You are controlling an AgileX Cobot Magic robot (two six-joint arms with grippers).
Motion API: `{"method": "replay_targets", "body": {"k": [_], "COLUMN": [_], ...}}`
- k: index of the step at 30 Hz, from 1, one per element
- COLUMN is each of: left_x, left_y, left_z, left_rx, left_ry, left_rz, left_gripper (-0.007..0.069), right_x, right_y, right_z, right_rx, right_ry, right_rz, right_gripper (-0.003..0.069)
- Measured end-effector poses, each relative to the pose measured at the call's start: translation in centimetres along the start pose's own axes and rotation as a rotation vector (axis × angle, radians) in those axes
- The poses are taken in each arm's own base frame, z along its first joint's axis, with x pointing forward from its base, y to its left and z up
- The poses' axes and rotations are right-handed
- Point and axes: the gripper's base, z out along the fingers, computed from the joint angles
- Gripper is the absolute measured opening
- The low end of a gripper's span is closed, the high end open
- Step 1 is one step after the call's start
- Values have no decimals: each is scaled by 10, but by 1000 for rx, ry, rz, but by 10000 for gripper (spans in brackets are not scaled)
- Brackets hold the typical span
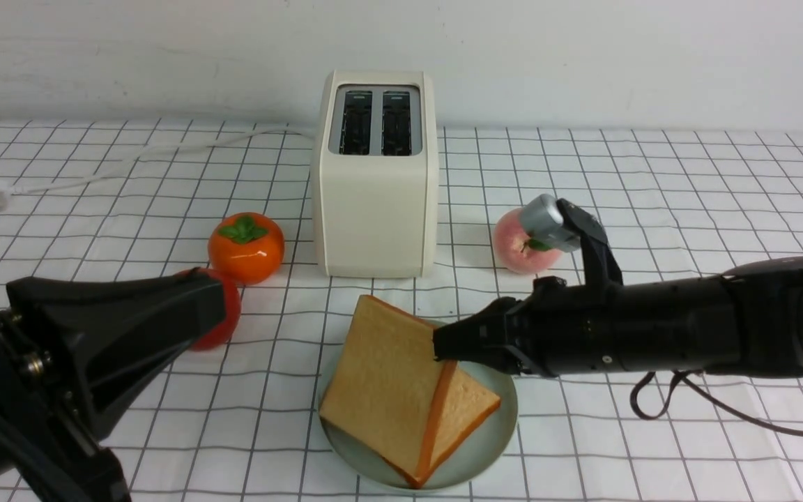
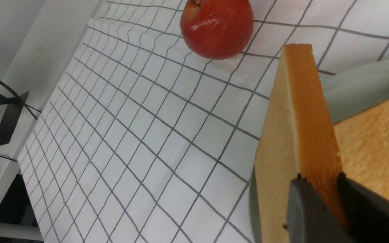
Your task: Take toasted bread from bread machine on white checkered table place on plate.
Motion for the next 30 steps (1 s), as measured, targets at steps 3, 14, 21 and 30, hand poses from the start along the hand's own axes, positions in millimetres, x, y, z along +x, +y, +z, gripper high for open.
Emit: {"method": "replay_targets", "body": {"k": [3,14,21,30], "left_x": [0,0,0,-4], "left_y": [0,0,0,4], "left_z": [0,0,0,0], "left_rx": [0,1,0,-40], "left_ry": [0,1,0,-41], "left_rz": [0,0,0,-75], "left_gripper": [2,3,5,5], "right_x": [-1,-4,-20,2], "right_y": [-3,-26,4,58], "right_z": [0,-4,-45,-143], "right_rx": [35,297,270,336], "right_ry": [-9,-17,-71,92], "right_rz": [1,-181,-164,-104], "right_gripper": [174,565,483,28]}}
